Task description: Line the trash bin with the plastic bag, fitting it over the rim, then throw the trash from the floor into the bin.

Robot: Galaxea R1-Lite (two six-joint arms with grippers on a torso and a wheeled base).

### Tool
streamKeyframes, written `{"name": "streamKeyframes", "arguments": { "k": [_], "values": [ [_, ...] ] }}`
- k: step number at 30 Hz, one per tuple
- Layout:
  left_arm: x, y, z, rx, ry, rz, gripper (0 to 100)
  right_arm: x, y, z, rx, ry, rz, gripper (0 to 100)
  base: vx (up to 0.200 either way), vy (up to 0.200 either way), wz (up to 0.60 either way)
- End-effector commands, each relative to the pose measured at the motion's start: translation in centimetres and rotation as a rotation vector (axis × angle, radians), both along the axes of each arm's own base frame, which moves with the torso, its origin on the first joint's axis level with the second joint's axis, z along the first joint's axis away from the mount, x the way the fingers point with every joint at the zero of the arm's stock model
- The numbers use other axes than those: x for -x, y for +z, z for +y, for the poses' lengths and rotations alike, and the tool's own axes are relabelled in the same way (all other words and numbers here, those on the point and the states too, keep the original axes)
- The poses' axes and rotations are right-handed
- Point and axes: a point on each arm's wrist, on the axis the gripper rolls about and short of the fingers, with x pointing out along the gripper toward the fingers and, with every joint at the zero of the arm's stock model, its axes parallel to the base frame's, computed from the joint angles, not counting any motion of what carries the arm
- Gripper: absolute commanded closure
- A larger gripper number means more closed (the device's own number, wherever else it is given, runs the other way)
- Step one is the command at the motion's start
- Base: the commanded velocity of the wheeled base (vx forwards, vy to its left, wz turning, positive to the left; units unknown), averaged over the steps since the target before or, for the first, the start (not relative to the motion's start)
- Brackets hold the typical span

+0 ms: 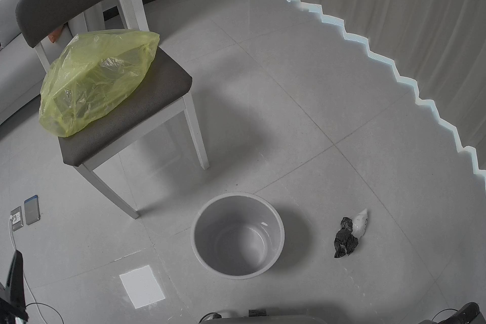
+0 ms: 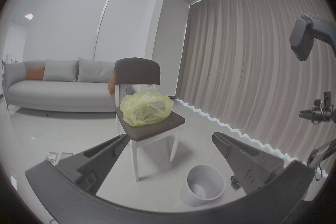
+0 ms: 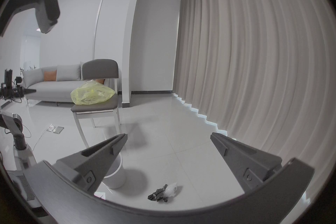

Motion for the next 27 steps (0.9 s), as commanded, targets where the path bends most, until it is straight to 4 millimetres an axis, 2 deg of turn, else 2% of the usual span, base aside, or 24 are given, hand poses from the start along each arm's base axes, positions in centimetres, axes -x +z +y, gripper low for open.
{"name": "streamKeyframes", "arguments": {
  "k": [1, 6, 7, 8, 9, 12, 14, 15, 17, 18, 19, 20, 22, 27],
  "values": [
    [-4.5, 7.2, 0.1, -0.124, 0.082, 0.187, 0, -9.3, 6.8, 0.0, 0.114, 0.028, 0.095, 0, 0.0, 0.0, 0.0],
    [-9.3, 10.0, 0.3, -0.156, 0.213, 0.309, 0, -11.0, 6.7, 0.0, 0.037, 0.034, 0.103, 0, 0.0, 0.0, 0.0],
    [-9.3, 10.0, 0.3, -0.156, 0.213, 0.309, 0, -11.0, 6.7, 0.0, 0.037, 0.034, 0.103, 0, 0.0, 0.0, 0.0],
    [-10.4, 10.6, 0.3, -0.158, 0.233, 0.337, 0, -11.2, 6.7, 0.0, -0.001, 0.037, 0.114, 0, 0.0, 0.0, 0.0],
    [-12.1, 11.4, 0.5, -0.165, 0.267, 0.37, 0, -12.2, 7.0, 0.0, -0.035, 0.034, 0.133, 0, 0.0, 0.0, 0.0],
    [-15.5, 12.2, 1.5, -0.233, 0.34, 0.445, 0, -14.5, 6.7, -0.3, -0.06, -0.06, 0.194, 0, 0.0, 0.0, 0.0],
    [-16.9, 12.4, 2.2, -0.251, 0.381, 0.475, 0, -15.3, 6.4, -0.3, -0.075, -0.087, 0.216, 0, 0.0, 0.0, 0.0],
    [-18.7, 12.8, 3.2, -0.262, 0.424, 0.5, 0, -16.1, 6.1, -0.3, -0.095, -0.101, 0.228, 0, 0.0, 0.0, 0.0],
    [-20.6, 13.1, 3.8, -0.265, 0.434, 0.521, 0, -16.4, 6.1, -0.3, -0.108, -0.091, 0.225, 0, 0.0, 0.0, 0.0],
    [-20.8, 13.0, 3.8, -0.265, 0.433, 0.524, 0, -16.4, 6.1, -0.3, -0.108, -0.091, 0.225, 0, 0.0, 0.0, 0.0],
    [-22.3, 13.1, 4.2, -0.265, 0.442, 0.546, 0, -16.4, 6.2, -0.1, -0.11, -0.074, 0.223, 0, 0.0, 0.0, 0.0],
    [-22.3, 13.1, 4.2, -0.265, 0.442, 0.546, 0, -16.4, 6.2, -0.1, -0.11, -0.074, 0.223, 0, 0.0, 0.0, 0.0],
    [-24.5, 12.4, 4.9, -0.269, 0.475, 0.6, 0, -16.3, 6.2, 0.0, -0.108, -0.054, 0.226, 0, 0.0, 0.0, 0.0],
    [-27.1, 12.0, 5.7, -0.272, 0.508, 0.639, 0, -16.3, 6.0, 0.1, -0.107, -0.034, 0.236, 0, 0.0, 0.0, 0.0]
  ]
}}
